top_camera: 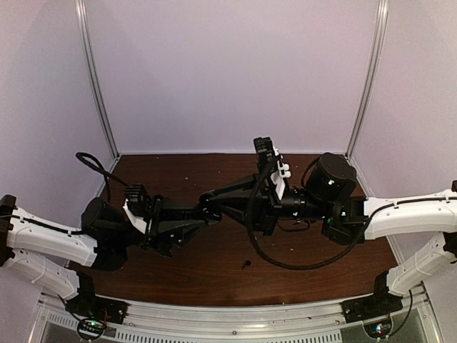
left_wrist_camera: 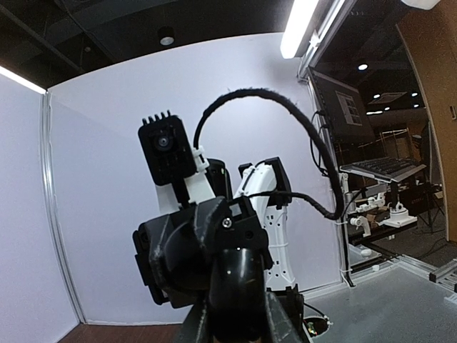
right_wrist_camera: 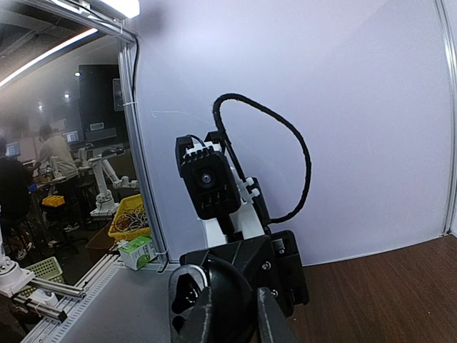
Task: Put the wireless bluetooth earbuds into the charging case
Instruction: Pass from the left arm to the right, then pass from the right arm to the left
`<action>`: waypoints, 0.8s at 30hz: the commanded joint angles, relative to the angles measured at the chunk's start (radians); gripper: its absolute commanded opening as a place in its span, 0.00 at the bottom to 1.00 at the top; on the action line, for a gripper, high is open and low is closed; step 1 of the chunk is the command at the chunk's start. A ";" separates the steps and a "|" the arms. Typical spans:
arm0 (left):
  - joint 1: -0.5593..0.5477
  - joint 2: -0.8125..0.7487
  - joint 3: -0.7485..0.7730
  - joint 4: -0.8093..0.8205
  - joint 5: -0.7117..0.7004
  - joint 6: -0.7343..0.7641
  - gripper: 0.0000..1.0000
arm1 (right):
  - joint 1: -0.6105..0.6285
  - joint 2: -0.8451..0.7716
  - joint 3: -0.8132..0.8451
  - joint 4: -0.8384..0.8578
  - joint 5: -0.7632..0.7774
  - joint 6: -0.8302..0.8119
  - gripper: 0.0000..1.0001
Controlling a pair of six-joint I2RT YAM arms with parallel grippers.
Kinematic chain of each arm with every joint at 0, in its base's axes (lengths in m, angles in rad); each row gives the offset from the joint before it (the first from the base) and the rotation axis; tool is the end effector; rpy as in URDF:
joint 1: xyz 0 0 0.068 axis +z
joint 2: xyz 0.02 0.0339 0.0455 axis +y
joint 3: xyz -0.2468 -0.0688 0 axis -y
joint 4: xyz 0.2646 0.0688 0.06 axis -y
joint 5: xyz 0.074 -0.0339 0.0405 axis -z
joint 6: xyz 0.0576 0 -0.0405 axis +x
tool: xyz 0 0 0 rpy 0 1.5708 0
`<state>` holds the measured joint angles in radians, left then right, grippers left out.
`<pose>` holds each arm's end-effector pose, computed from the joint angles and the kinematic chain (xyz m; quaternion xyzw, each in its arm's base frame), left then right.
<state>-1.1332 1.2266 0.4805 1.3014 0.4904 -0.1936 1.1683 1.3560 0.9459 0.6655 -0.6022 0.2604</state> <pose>0.0932 -0.2631 0.2761 0.4027 0.3245 -0.6150 0.5952 0.1077 0.3362 0.3348 -0.4669 0.4217 0.6321 0.4522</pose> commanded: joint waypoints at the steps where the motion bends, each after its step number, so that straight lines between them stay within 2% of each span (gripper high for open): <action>1: 0.005 -0.007 0.002 0.030 -0.017 0.008 0.06 | 0.009 0.008 0.035 0.007 -0.031 0.005 0.06; 4: 0.005 -0.017 -0.002 0.009 -0.035 0.010 0.14 | 0.009 0.000 0.036 -0.009 -0.023 -0.004 0.03; 8: 0.004 -0.058 -0.019 -0.060 -0.075 0.020 0.35 | 0.008 -0.021 0.037 -0.055 0.009 -0.039 0.00; 13: 0.005 -0.158 -0.052 -0.232 -0.119 0.058 0.47 | 0.008 -0.049 0.050 -0.164 0.054 -0.109 0.00; 17: 0.004 -0.242 -0.032 -0.456 -0.144 0.127 0.53 | 0.005 -0.060 0.072 -0.264 0.088 -0.164 0.00; 21: 0.005 -0.248 0.043 -0.705 -0.134 0.206 0.54 | 0.005 -0.055 0.097 -0.352 0.103 -0.207 0.00; 24: 0.004 -0.226 0.080 -0.771 -0.129 0.230 0.54 | 0.005 -0.048 0.110 -0.392 0.103 -0.226 0.00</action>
<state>-1.1332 0.9829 0.4980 0.7219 0.3702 -0.0418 1.1717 1.3266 1.0153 0.3626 -0.5251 0.0872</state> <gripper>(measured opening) 0.544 0.157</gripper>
